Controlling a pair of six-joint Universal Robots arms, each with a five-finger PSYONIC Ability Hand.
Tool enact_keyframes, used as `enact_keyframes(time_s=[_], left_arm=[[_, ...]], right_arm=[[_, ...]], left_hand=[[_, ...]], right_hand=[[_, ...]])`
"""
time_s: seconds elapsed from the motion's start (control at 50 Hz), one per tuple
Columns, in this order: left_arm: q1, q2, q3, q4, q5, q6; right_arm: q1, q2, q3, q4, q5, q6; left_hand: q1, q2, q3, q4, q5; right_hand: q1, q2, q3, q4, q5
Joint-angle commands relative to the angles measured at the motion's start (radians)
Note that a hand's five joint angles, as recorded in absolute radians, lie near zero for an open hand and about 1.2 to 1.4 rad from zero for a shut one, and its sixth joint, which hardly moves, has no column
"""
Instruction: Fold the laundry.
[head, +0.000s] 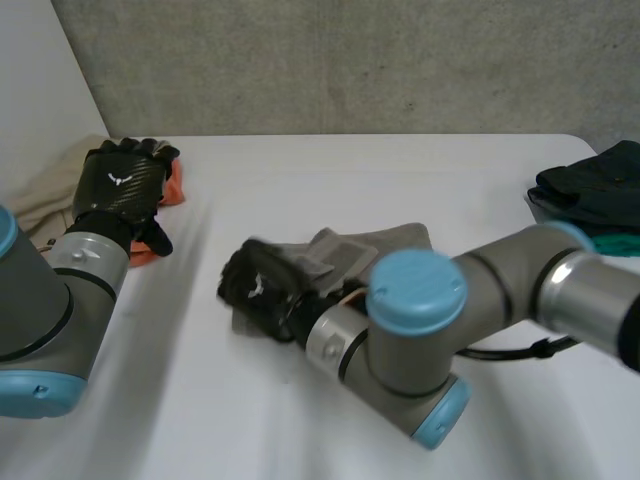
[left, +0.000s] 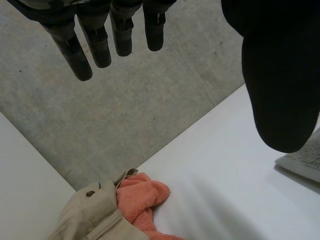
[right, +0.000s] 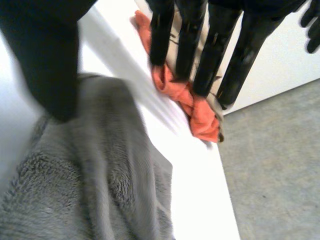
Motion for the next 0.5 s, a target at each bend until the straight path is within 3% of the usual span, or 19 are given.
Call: enact_keyframes(time_s=[0.02, 0.1, 0.22, 0.32, 0.44, 0.5], left_arm=[[-0.016, -0.009, 0.017, 0.004, 0.005, 0.003], [-0.056, -0.028, 0.052, 0.012, 0.008, 0.003], [-0.188, -0.114, 0.128, 0.012, 0.048, 0.004], [-0.275, -0.213, 0.175, 0.007, 0.064, 0.003], [-0.402, -0.350, 0.238, 0.001, 0.072, 0.007], [-0.412, -0.399, 0.275, 0.001, 0.066, 0.007]], right_arm=[[-0.008, -0.060, 0.027, 0.008, 0.125, 0.087], [-0.101, -0.150, 0.093, 0.013, 0.177, 0.299], [-0.271, -0.289, 0.252, 0.100, 0.165, 0.609], [-0.374, -0.309, 0.366, 0.139, 0.162, 0.615], [-0.468, -0.312, 0.464, 0.083, 0.165, 0.505], [-0.472, -0.312, 0.479, 0.054, 0.170, 0.464]], left_hand=[[-0.024, -0.031, -0.039, -0.028, -0.050], [-0.024, -0.031, -0.039, -0.028, -0.050], [-0.024, -0.031, -0.039, -0.028, -0.050], [-0.024, -0.031, -0.039, -0.028, -0.050], [-0.012, -0.019, -0.027, -0.016, -0.037], [-0.003, -0.010, -0.018, -0.007, -0.028]], right_hand=[[-0.397, -0.573, -0.609, -0.614, -0.603], [-0.397, -0.573, -0.609, -0.614, -0.603], [-0.397, -0.573, -0.609, -0.614, -0.603], [-0.397, -0.573, -0.609, -0.614, -0.603], [-0.331, -0.508, -0.543, -0.549, -0.537], [-0.263, -0.440, -0.475, -0.481, -0.469]])
